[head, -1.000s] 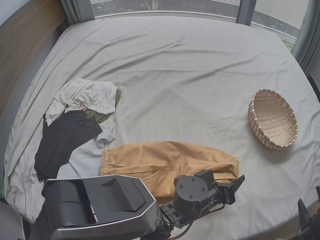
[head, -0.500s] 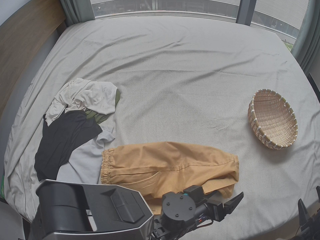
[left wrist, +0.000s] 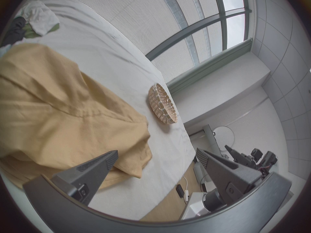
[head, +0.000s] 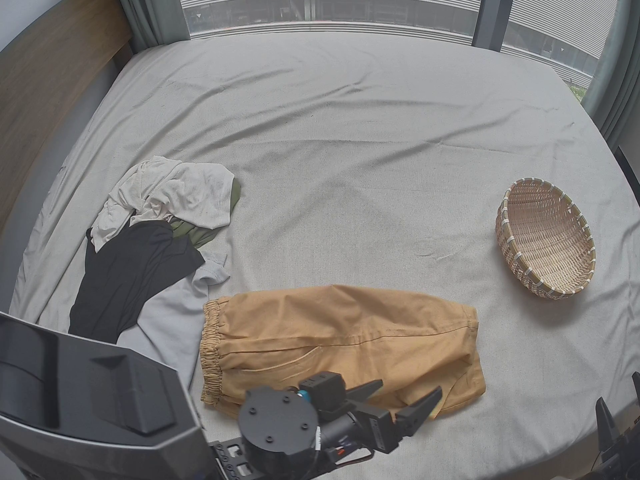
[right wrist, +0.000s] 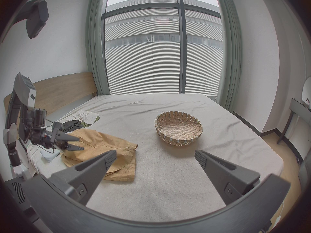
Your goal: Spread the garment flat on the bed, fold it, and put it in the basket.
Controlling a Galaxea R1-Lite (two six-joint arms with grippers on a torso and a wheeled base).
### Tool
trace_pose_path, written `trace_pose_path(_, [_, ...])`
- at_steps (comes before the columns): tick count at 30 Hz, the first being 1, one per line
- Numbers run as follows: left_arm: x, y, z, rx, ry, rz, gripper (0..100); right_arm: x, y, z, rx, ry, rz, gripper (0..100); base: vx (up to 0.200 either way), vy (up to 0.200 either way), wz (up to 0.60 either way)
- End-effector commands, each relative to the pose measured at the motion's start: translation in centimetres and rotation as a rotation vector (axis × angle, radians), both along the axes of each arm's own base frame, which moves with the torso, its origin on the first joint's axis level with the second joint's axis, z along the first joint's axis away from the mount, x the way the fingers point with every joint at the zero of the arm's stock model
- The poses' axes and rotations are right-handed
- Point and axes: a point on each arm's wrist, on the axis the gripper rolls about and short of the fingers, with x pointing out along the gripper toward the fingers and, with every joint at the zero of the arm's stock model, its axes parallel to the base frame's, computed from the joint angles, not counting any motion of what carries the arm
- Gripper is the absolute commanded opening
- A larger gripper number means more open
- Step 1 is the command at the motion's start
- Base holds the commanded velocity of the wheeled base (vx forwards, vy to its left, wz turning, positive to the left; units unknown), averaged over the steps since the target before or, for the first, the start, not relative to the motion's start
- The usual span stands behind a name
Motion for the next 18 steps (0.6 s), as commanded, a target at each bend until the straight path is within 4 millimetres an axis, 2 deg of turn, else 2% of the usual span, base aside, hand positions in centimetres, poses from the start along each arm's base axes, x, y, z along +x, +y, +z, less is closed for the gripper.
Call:
trace_pose_path(1, [0.4, 5.6, 4.1, -0.042, -0.070, 0.131, 100, 0.0, 0.0, -0.5, 0.000, 0.002, 0.000, 100, 0.000, 0.000, 0.00])
trace_pose_path(5, [0.7, 9.9, 5.6, -0.049, -0.098, 0.223, 100, 0.0, 0.0, -0.5, 0.000, 0.004, 0.000, 100, 0.000, 0.000, 0.00])
trace_pose_path(6, [0.8, 10.1, 5.6, -0.049, -0.098, 0.228, 100, 0.0, 0.0, -0.5, -0.002, 0.004, 0.000, 100, 0.000, 0.000, 0.00])
trace_pose_path(7, [0.9, 11.3, 5.6, -0.039, -0.097, 0.247, 100, 0.0, 0.0, -0.5, 0.000, 0.004, 0.000, 100, 0.000, 0.000, 0.00])
trace_pose_path(8, [0.9, 11.3, 5.6, -0.039, -0.097, 0.247, 100, 0.0, 0.0, -0.5, 0.000, 0.004, 0.000, 100, 0.000, 0.000, 0.00])
trace_pose_path(9, [0.9, 12.8, 5.3, -0.005, -0.095, 0.273, 100, 0.0, 0.0, -0.5, 0.000, 0.004, 0.000, 100, 0.000, 0.000, 0.00])
trace_pose_path(12, [1.2, 13.8, 5.2, 0.013, -0.103, 0.291, 100, 0.0, 0.0, -0.5, 0.000, 0.004, 0.000, 100, 0.000, 0.000, 0.00])
trace_pose_path(18, [0.7, 17.3, 5.2, 0.023, -0.082, 0.318, 100, 0.0, 0.0, -0.5, 0.000, 0.004, 0.000, 100, 0.000, 0.000, 0.00])
